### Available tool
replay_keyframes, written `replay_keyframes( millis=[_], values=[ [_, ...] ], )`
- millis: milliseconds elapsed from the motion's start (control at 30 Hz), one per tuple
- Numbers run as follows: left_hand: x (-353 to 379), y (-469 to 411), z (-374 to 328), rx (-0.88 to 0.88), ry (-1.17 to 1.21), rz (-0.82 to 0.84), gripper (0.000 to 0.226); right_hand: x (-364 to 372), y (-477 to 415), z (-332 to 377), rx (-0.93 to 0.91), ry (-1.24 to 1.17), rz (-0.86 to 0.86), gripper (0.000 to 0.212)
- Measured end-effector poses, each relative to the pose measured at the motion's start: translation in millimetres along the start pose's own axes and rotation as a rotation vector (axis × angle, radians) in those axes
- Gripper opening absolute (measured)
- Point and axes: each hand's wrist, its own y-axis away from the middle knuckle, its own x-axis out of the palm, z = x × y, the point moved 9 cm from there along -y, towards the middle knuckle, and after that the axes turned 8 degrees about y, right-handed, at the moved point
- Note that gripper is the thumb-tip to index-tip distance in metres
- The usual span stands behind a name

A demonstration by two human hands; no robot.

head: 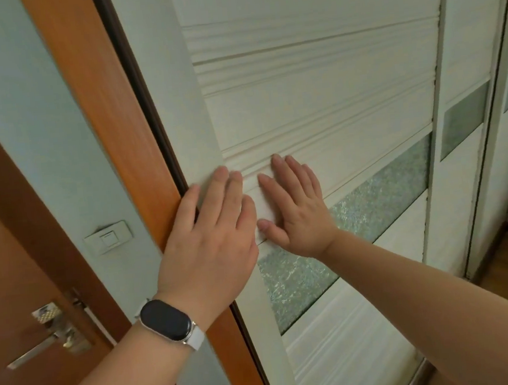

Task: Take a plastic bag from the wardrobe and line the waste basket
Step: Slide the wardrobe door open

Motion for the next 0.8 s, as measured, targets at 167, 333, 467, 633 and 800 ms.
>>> replay_keyframes(
  millis=[167, 333, 467, 633, 800],
  values=[
    [-2.0, -5.3, -2.8, -0.013, -0.03, -0.02, 0.043, 5.0, -1.0, -3.0, 0.008, 0.024, -0.048, 0.067],
    [5.3, -10.0, -8.8, -0.003, -0.022, -0.007, 0.047, 6.2, -0.2, -13.8, 0.008, 0.041, -0.05, 0.067],
    [11.6, -21.7, -18.1, 0.001, -0.024, -0.016, 0.051, 9.0, 0.1, -28.6, 0.013, 0.031, -0.049, 0.066],
    [22.7, -42.2, -34.2, 0.005, -0.001, -0.069, 0.049, 13.1, 4.4, -57.1, 0.004, 0.033, -0.078, 0.066],
    [36.2, -72.0, -56.1, 0.006, -0.009, -0.134, 0.047, 15.1, 6.1, -96.1, 0.003, 0.04, -0.076, 0.065]
  ],
)
